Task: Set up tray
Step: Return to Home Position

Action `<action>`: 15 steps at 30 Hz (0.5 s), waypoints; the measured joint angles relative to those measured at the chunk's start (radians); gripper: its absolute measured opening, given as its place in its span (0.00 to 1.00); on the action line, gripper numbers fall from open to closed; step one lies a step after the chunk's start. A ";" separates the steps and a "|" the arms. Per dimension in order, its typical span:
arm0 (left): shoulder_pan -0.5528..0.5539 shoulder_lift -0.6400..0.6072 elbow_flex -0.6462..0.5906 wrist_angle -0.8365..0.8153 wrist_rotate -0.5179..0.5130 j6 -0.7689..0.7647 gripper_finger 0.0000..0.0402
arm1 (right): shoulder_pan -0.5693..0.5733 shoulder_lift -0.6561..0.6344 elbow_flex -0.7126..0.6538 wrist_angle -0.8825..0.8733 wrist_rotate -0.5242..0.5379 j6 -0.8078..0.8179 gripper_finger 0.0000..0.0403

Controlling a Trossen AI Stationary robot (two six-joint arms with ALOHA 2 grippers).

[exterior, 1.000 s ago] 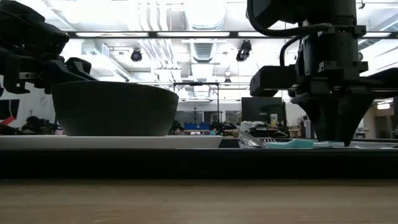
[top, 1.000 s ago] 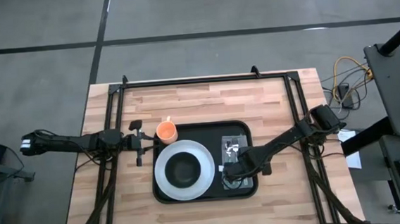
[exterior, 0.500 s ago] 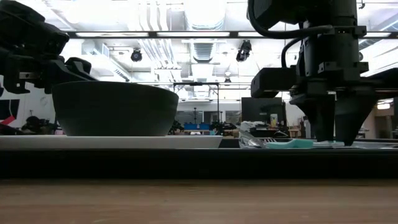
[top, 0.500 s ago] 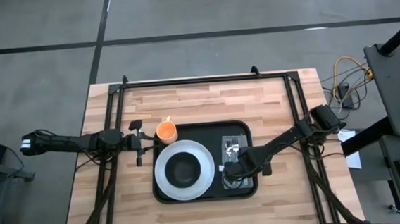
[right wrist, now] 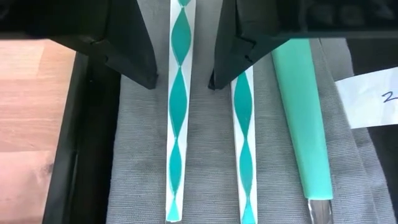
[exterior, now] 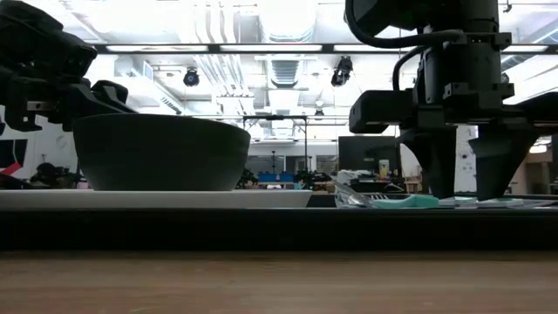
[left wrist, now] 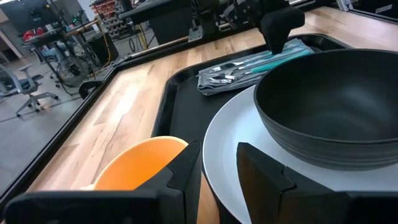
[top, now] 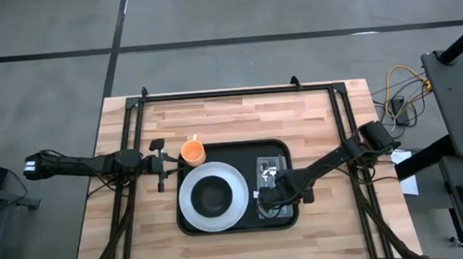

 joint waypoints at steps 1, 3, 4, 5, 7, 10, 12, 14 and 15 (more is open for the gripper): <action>0.000 0.000 0.000 0.000 0.000 0.000 0.21 | 0.000 -0.002 0.000 0.000 0.000 0.000 0.37; 0.000 0.000 0.000 0.000 0.000 0.000 0.21 | 0.000 -0.009 0.000 0.000 0.000 -0.004 0.37; 0.000 0.000 0.000 0.000 0.000 0.000 0.21 | 0.000 -0.013 0.000 0.000 0.000 -0.004 0.37; 0.000 0.000 0.000 0.000 0.000 0.000 0.21 | 0.000 -0.017 0.000 0.000 0.000 -0.004 0.37; 0.000 0.000 0.000 0.000 0.000 0.000 0.21 | 0.000 -0.026 0.000 -0.006 0.001 -0.005 0.36; 0.000 0.000 0.000 0.000 0.000 0.000 0.21 | 0.000 -0.038 0.000 -0.008 0.001 -0.029 0.35; 0.000 0.000 0.000 0.000 0.000 0.000 0.21 | -0.001 -0.047 0.000 -0.004 0.000 -0.034 0.34; 0.000 0.000 0.000 0.000 0.000 0.000 0.21 | 0.000 -0.052 0.000 0.016 0.000 -0.030 0.33; 0.000 0.000 0.000 0.000 0.000 0.000 0.21 | 0.000 -0.053 0.000 0.022 0.000 -0.030 0.33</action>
